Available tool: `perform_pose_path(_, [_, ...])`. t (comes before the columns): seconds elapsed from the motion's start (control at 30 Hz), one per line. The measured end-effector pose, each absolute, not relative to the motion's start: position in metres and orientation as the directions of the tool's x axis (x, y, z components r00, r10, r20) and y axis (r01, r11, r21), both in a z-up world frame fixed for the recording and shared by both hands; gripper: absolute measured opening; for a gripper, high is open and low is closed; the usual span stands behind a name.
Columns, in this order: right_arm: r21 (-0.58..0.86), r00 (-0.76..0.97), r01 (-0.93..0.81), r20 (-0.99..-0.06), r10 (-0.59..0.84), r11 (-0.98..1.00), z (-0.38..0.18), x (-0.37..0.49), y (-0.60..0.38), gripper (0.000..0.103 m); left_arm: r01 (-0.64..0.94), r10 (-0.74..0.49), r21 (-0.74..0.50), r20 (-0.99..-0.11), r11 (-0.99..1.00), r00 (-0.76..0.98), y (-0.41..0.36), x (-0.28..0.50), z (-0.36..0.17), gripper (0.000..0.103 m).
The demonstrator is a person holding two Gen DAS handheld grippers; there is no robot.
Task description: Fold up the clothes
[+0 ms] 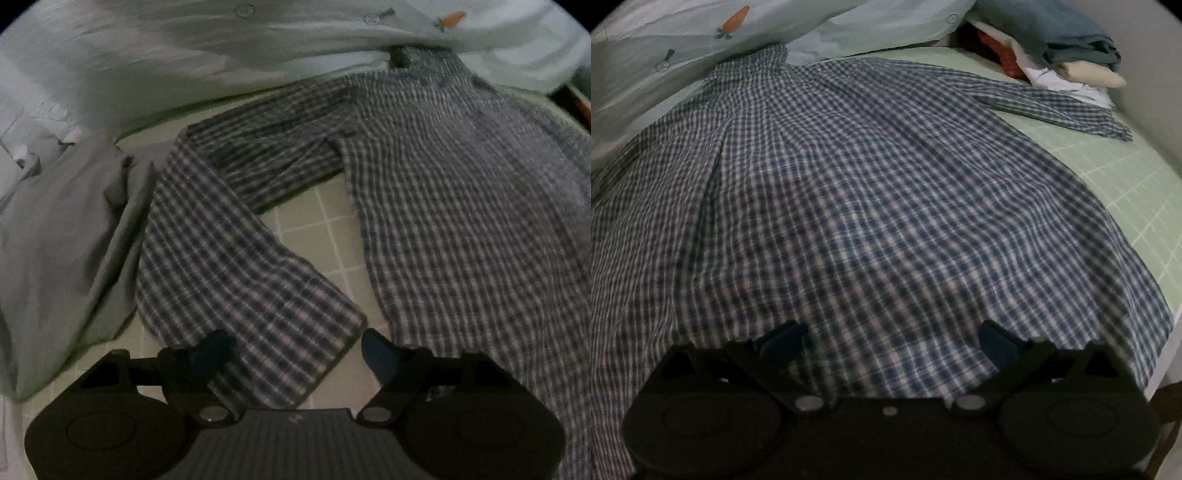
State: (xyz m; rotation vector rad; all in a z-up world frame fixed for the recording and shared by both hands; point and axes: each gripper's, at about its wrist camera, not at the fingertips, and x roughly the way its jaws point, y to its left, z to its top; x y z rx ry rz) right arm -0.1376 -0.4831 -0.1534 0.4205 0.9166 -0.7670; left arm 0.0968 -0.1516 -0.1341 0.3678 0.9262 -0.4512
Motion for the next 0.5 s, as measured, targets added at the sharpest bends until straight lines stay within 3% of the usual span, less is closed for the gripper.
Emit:
perform_pose_path(0.07, [0.008, 0.375, 0.753, -0.828, -0.418, 0.658, -0.154, -0.139, -0.480, 0.103, 0.531, -0.254, 0.059, -0.830, 0.846, 0.497, -0.147, 0.100, -0.134, 0.062])
perform_pose_path(0.13, [0.006, 0.368, 0.763, -0.826, -0.427, 0.647, -0.154, -0.140, -0.477, 0.103, 0.525, -0.258, 0.055, -0.824, 0.849, 0.504, -0.142, 0.103, -0.132, 0.040])
perform_pose_path(0.17, [0.006, 0.366, 0.765, -0.826, -0.428, 0.643, -0.153, -0.141, -0.475, 0.103, 0.516, -0.252, 0.058, -0.823, 0.854, 0.509, -0.139, 0.105, -0.131, 0.019])
perform_pose_path(0.2, [0.005, 0.364, 0.768, -0.827, -0.430, 0.640, -0.153, -0.142, -0.473, 0.103, 0.499, -0.254, 0.041, -0.824, 0.866, 0.507, -0.134, 0.109, -0.128, 0.009])
perform_pose_path(0.37, [0.003, 0.361, 0.765, -0.829, -0.426, 0.644, -0.153, -0.143, -0.470, 0.103, 0.346, -0.252, -0.064, -0.809, 0.936, 0.531, -0.095, 0.136, -0.104, 0.007])
perform_pose_path(0.5, [0.001, 0.360, 0.772, -0.825, -0.436, 0.636, -0.153, -0.143, -0.466, 0.103, 0.195, -0.243, -0.152, -0.736, 0.969, 0.632, -0.037, 0.160, -0.067, 0.007])
